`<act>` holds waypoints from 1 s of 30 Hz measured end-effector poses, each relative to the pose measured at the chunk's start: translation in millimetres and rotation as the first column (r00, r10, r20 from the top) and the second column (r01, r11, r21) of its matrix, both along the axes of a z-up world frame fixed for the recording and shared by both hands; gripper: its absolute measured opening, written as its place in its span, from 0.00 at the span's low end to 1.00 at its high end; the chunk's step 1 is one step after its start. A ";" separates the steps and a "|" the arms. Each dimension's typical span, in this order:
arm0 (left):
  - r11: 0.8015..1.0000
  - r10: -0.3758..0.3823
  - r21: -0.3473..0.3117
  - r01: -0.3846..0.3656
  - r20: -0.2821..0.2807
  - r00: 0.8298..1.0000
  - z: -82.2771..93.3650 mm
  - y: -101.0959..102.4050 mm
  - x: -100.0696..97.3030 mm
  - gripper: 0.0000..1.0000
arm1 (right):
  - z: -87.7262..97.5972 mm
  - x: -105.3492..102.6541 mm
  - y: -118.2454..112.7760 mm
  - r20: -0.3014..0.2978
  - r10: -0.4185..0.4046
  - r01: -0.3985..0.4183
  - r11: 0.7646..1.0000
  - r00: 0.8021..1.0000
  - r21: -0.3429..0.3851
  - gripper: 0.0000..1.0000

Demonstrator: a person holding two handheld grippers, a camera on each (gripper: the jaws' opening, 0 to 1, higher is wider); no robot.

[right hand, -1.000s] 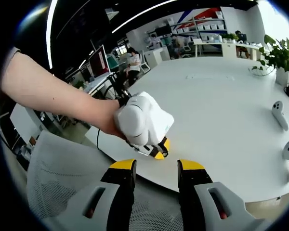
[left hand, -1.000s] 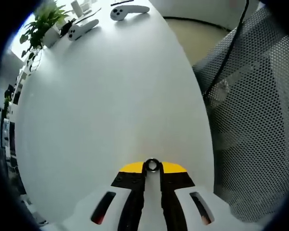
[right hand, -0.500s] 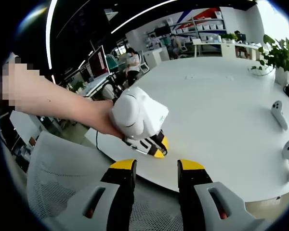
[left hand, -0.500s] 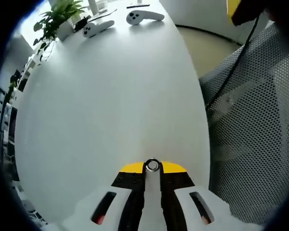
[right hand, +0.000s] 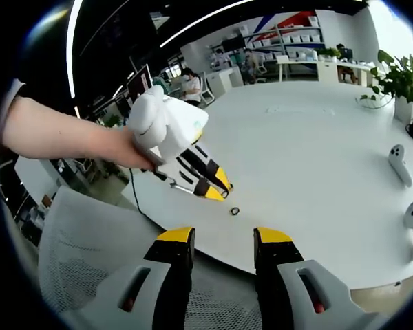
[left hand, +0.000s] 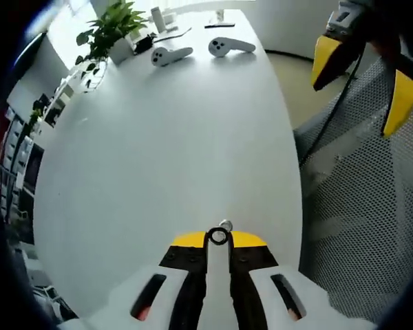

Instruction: Place the washer onto the threaded stud by aligning its center hole with the stud, sliding it down to the base, and recovering from edge contact or off-axis alignment until the washer reaches the visible bottom stop.

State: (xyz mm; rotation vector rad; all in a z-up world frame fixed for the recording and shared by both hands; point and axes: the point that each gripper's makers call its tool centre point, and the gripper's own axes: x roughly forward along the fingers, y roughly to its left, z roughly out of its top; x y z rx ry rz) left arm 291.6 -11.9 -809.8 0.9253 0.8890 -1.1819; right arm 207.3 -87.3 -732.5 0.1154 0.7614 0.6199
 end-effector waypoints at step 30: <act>0.995 0.038 0.091 -0.043 0.049 0.998 0.7 29.2 45.5 0.08 | -0.4 0.2 -0.7 -0.002 -0.004 0.004 1.000 1.000 0.000 0.36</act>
